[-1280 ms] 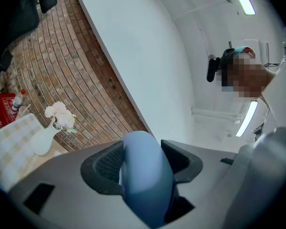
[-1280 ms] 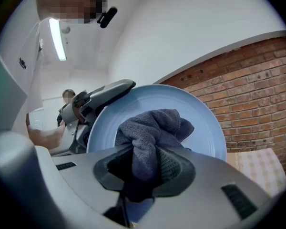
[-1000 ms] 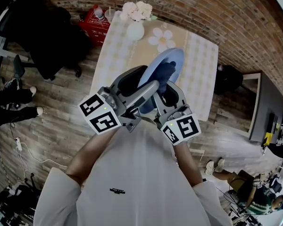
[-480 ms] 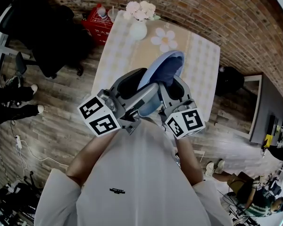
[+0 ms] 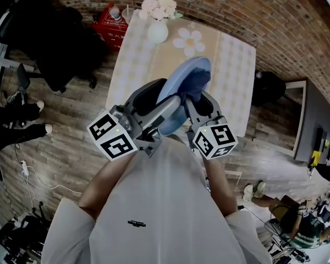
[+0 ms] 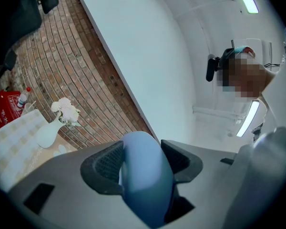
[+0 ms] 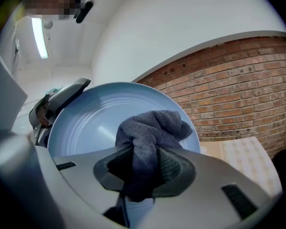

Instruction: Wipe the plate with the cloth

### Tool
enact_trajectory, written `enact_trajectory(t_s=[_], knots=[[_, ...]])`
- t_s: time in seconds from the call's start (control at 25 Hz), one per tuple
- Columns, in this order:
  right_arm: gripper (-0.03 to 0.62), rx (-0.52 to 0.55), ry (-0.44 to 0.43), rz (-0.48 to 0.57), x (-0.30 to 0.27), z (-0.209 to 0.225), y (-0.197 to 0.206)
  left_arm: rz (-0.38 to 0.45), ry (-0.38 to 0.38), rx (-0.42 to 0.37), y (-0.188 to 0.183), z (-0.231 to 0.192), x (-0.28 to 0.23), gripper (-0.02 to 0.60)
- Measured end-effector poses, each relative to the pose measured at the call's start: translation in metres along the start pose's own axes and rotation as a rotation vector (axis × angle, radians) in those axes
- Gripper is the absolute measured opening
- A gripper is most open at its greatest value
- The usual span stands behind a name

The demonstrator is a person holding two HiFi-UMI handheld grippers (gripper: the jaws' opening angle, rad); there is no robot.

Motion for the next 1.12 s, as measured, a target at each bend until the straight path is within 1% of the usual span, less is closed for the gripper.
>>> enact_trajectory(t_s=[0.16,0.36,0.52,0.64,0.72,0.88,1.0,1.12], knots=[[0.114,-0.017,-0.016,-0.046,0.004,-0.008,0.011,0.003,-0.014,0.010,0.003,-0.005,0.001,0.245],[0.114,-0.021,-0.076,-0.066,0.012,-0.026,0.019,-0.003,-0.031,0.007,0.004,-0.007,0.003,0.245],[0.114,0.007,-0.146,-0.048,0.015,-0.037,0.020,-0.041,-0.034,-0.005,0.006,-0.010,0.003,0.245],[0.114,0.002,-0.224,-0.016,0.019,-0.046,0.014,-0.068,-0.045,-0.027,0.008,-0.009,0.003,0.245],[0.114,-0.005,-0.246,0.007,0.020,-0.046,0.008,-0.071,-0.053,-0.029,0.009,-0.009,0.003,0.245],[0.114,-0.046,-0.243,0.073,0.022,-0.035,-0.005,-0.071,-0.060,-0.024,0.010,-0.011,0.004,0.245],[0.114,-0.057,-0.200,0.110,0.029,-0.018,-0.016,-0.071,-0.065,-0.030,0.010,-0.008,0.004,0.245],[0.114,-0.068,-0.140,0.147,0.039,0.001,-0.029,-0.068,-0.065,-0.035,0.004,-0.006,0.003,0.245]])
Point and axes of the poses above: the fingertips, and each gripper's own axes: x backward along the fingers, z to its right, y out of its underside, the point moved 7 cm from there along x, backward along the fingers, and after that the axes turned 10 degrees about y, right-handed, at the moved point
